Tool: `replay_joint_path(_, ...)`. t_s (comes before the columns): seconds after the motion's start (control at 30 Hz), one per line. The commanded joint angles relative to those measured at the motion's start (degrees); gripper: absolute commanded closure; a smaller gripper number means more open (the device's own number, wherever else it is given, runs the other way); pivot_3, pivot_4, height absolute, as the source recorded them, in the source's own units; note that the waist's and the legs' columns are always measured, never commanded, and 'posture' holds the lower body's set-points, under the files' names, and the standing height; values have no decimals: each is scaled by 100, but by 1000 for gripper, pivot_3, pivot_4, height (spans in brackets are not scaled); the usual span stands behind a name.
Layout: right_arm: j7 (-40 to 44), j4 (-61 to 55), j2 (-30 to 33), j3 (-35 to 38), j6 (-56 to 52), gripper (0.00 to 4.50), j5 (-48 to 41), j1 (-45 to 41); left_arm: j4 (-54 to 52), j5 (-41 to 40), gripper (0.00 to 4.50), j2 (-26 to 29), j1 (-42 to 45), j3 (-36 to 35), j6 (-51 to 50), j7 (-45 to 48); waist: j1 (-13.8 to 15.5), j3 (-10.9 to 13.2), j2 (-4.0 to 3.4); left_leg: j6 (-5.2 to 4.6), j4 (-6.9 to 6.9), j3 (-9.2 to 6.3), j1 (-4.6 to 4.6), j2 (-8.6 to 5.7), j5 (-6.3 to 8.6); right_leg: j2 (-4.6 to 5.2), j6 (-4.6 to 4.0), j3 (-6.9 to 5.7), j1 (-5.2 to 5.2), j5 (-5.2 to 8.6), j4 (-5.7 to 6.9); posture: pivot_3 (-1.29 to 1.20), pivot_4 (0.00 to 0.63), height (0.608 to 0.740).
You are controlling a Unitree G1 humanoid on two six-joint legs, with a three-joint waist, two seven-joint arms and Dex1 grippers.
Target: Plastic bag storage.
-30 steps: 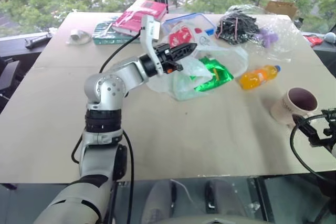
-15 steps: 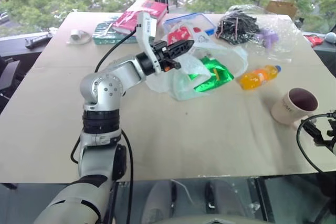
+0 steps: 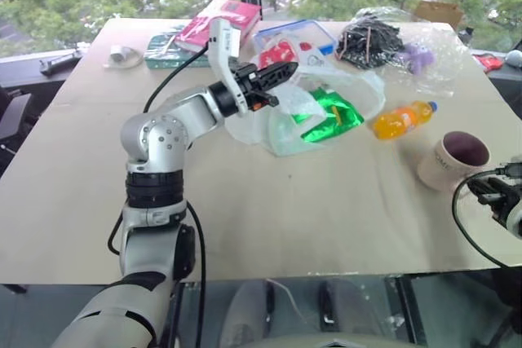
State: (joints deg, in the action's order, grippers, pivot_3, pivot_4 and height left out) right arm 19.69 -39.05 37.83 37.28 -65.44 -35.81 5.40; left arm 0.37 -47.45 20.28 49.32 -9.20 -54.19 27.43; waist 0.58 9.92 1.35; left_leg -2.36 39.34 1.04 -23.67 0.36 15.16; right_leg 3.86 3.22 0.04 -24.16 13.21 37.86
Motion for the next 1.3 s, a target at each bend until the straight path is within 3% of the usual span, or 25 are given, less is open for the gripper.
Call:
replay_joint_path(0.03, 24, -640, 48, 261, -47, 4096, -396, -178, -199, -89, 4500, 49, 77, -162, 50, 62, -6, 0, 0, 0, 0, 0, 0, 0, 0, 0, 0, 0, 0, 0, 0, 0, 150, 740)
replay_joint_path(0.2, -546, -1255, -397, -659, -338, 4096, -1262, -1317, 113, -164, 4500, 150, 331, -283, -66, 207, -84, 2, 2, 0, 2, 1, 1, 2, 0, -2, 0, 0, -1, 0, 1, 0, 150, 740)
replay_joint_path(0.33, -1142, -984, -995, -1727, -430, 4096, -1190, -2222, 138, -253, 4500, 222, 440, -301, -175, 372, -111, 2, 2, 1, 2, -8, -2, 2, 0, -5, -1, -6, 0, 0, 1, 0, 150, 740)
replay_joint_path(0.53, -1455, 785, -1828, -3329, 563, 4096, 47, -3283, -360, -1175, 4500, 584, 401, -456, -998, 895, -142, 4, 2, 4, -1, -6, -7, -1, -2, 2, -1, -6, -8, -1, 2, 0, 150, 740)
replay_joint_path(0.8, -418, 3487, -2579, -4515, 2330, 4096, 1158, -4712, -552, -1789, 4500, 857, 291, -711, -1486, 704, -172, 8, -3, 21, -6, -6, -6, 0, -12, -1, -1, -6, -12, -1, 4, 0, 150, 740)
replay_joint_path(1.07, 618, 5883, -3520, -5066, 3740, 4096, 1881, -6008, -622, -1505, 4500, 657, 83, -725, -1215, -15, -249, 8, -3, 30, -10, -9, -6, 2, -17, 0, -2, -6, -13, -2, 1, 0, 150, 740)
replay_joint_path(1.3, 885, 4590, -2922, -4754, 3208, 4096, 1781, -5561, -366, -1556, 4500, 714, 29, -1093, -1085, -397, -174, 9, -3, 31, -12, -14, -21, -2, -16, 21, -2, -14, -23, -2, 1, 0, 150, 740)
